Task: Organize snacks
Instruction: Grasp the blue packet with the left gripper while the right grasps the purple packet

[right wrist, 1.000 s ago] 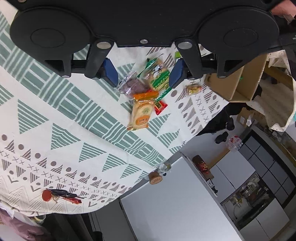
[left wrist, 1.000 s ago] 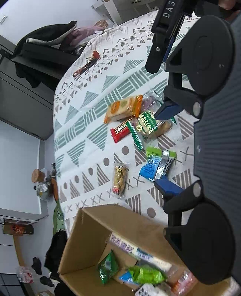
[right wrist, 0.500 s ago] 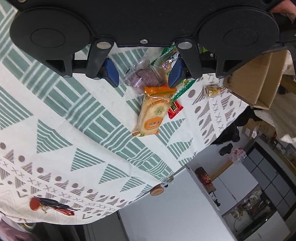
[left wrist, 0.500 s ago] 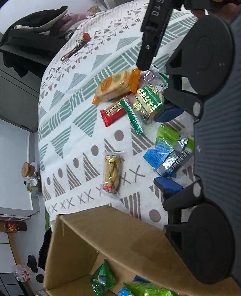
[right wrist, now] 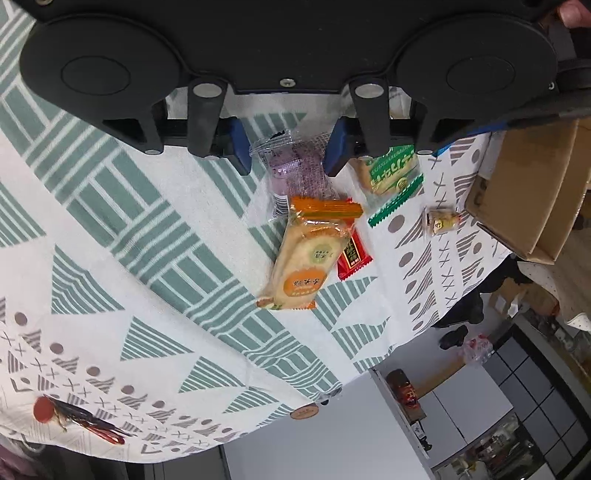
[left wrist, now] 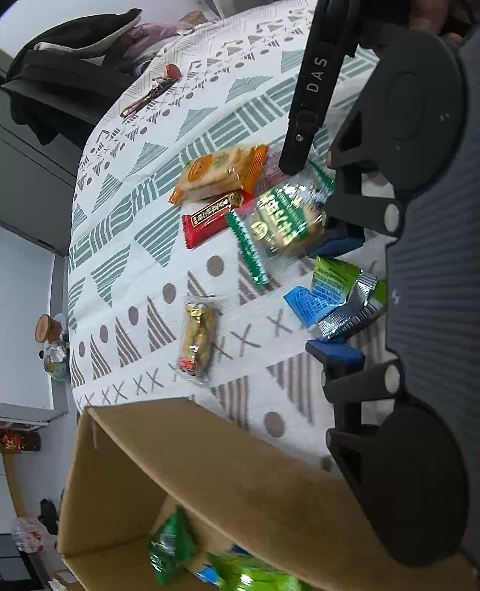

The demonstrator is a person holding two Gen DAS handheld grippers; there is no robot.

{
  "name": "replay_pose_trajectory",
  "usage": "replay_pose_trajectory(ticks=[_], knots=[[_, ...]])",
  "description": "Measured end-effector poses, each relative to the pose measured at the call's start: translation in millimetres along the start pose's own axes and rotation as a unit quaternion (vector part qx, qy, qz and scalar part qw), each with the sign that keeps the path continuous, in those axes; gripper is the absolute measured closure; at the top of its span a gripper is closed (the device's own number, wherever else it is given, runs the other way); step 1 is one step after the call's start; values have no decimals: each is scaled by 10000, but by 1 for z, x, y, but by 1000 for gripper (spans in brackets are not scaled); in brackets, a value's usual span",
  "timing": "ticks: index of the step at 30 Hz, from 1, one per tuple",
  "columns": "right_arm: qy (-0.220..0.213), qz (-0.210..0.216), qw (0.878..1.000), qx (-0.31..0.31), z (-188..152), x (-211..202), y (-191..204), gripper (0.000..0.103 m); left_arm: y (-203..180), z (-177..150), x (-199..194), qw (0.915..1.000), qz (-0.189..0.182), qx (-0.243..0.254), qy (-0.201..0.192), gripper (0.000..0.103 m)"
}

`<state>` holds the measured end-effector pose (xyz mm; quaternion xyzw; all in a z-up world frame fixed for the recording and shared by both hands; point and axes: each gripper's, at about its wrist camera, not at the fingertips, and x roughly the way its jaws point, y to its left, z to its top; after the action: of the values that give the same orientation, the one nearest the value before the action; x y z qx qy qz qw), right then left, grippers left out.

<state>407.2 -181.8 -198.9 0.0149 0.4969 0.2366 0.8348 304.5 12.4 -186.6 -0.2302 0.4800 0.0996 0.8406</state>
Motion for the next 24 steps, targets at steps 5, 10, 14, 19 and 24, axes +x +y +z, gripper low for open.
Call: replay_pose_trajectory(ticks=[5, 10, 14, 19, 24], knots=[[12, -159, 9998, 110, -7, -14, 0, 63, 4, -5, -23, 9996, -174, -161, -136, 56], [-109, -269, 9994, 199, -16, -34, 6, 64, 6, -8, -50, 9990, -302, -143, -295, 56], [-250, -208, 9991, 283, -24, -54, 16, 64, 10, -11, -73, 9981, -419, -119, -438, 56], [-453, -325, 9982, 231, -29, -75, 33, 66, 18, -17, -99, 9966, -554, -110, -599, 56], [-630, -271, 9973, 249, -35, -97, 49, 103, 25, -22, -123, 9954, -625, -105, -713, 56]])
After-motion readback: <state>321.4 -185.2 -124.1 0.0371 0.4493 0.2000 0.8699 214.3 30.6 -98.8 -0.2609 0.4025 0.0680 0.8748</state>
